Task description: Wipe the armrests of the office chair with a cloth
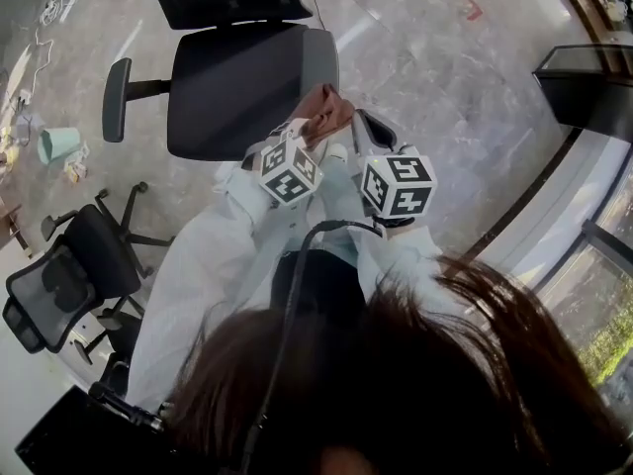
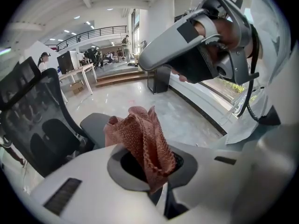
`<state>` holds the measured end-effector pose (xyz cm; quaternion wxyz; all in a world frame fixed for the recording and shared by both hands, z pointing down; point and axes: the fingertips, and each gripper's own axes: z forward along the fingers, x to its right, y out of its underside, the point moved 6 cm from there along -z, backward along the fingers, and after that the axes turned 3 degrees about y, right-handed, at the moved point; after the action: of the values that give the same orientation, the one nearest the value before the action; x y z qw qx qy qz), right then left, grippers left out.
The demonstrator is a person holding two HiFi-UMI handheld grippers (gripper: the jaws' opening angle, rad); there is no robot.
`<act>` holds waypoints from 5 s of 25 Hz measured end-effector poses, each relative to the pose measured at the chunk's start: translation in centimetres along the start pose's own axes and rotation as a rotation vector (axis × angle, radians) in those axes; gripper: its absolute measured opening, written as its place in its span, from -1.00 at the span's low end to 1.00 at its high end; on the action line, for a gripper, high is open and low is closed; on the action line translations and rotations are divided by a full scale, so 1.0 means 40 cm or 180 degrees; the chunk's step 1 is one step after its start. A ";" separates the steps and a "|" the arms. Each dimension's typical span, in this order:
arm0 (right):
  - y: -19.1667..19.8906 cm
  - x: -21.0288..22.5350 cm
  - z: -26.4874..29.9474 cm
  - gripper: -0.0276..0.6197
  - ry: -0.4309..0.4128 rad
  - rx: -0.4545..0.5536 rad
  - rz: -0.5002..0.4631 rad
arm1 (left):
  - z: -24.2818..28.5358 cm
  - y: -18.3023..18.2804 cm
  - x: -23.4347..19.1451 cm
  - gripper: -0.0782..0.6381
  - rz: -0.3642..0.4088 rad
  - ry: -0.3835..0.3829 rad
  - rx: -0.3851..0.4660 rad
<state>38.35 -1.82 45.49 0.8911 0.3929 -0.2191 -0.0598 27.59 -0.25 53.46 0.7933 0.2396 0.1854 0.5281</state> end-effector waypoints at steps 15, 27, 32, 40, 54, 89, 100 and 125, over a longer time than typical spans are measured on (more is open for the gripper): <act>0.038 0.032 0.038 -0.91 -0.0058 -0.0315 -0.0107 | 0.104 -0.103 -0.398 -0.67 -0.0288 -0.0475 0.0037; -0.002 0.111 0.059 -0.91 -0.0072 -0.0268 0.0014 | 0.167 -0.138 -0.410 -0.67 -0.0431 -0.0438 -0.0291; -0.012 0.076 0.047 -0.91 -0.0127 -0.0182 0.0015 | 0.098 -0.089 -0.275 -0.67 -0.0436 -0.0300 -0.0345; -0.022 0.034 0.026 -0.91 -0.0201 -0.0053 -0.0024 | 0.010 -0.021 -0.067 -0.67 -0.0537 -0.0049 -0.0317; 0.025 0.043 0.034 -0.91 -0.0096 -0.0201 0.0108 | 0.032 -0.027 -0.131 -0.67 -0.0584 0.0154 -0.0308; 0.069 0.033 -0.080 -0.91 -0.0066 -0.0081 0.0119 | -0.021 0.017 0.038 -0.67 -0.1104 0.0456 -0.0456; -0.061 -0.089 -0.176 -0.91 -0.0448 0.0722 -0.0322 | -0.290 -0.054 0.007 -0.67 -0.1861 -0.0362 0.1514; -0.293 -0.549 -0.090 -0.91 -0.2022 0.1083 -0.0862 | -1.046 0.207 0.059 -0.67 -0.2642 -0.2996 0.2892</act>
<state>20.99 -1.27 27.29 0.6849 0.5225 -0.4372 -0.2585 -0.64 12.35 23.98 0.7454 0.6515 0.1019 -0.0977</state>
